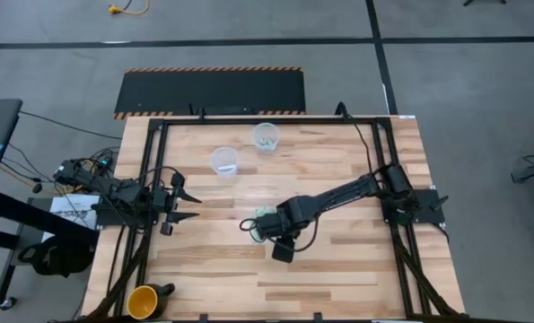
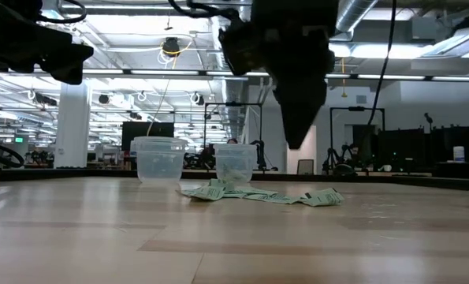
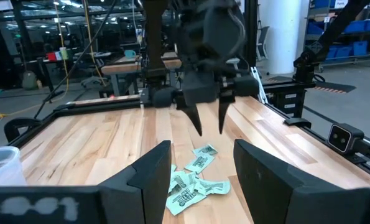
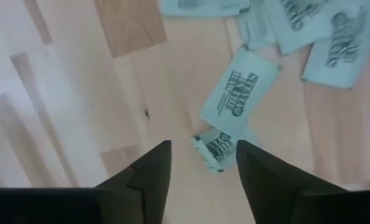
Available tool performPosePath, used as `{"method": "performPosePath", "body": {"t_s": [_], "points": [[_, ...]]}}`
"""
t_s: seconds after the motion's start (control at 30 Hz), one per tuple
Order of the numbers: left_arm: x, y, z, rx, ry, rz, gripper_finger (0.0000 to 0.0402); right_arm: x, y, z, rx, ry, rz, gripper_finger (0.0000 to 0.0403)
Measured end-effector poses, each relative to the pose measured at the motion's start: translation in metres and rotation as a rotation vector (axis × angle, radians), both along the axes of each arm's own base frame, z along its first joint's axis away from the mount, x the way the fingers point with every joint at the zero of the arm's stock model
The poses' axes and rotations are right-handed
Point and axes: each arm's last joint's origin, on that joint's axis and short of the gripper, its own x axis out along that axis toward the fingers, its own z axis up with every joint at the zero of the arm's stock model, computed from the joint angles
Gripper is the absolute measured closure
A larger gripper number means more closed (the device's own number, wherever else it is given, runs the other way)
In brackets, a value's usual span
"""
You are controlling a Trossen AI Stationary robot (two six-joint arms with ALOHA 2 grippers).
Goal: Pick and place items into bin
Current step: Put the stevia packet into the top transparent bin
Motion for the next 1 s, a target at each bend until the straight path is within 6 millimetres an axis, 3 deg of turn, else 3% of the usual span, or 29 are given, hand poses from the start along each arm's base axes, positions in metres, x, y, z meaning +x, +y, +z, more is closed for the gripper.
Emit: {"method": "performPosePath", "body": {"t_s": [0.27, 1.0], "points": [[0.000, 0.000, 0.000, 0.000, 0.000, 0.000, 0.0235, -0.009, 0.001, -0.017, -0.033, 0.042, -0.037, 0.0196], [0.000, 0.000, 0.000, 0.000, 0.000, 0.000, 0.0235, -0.026, -0.004, -0.054, -0.064, 0.068, 0.008, 0.0223]]}}
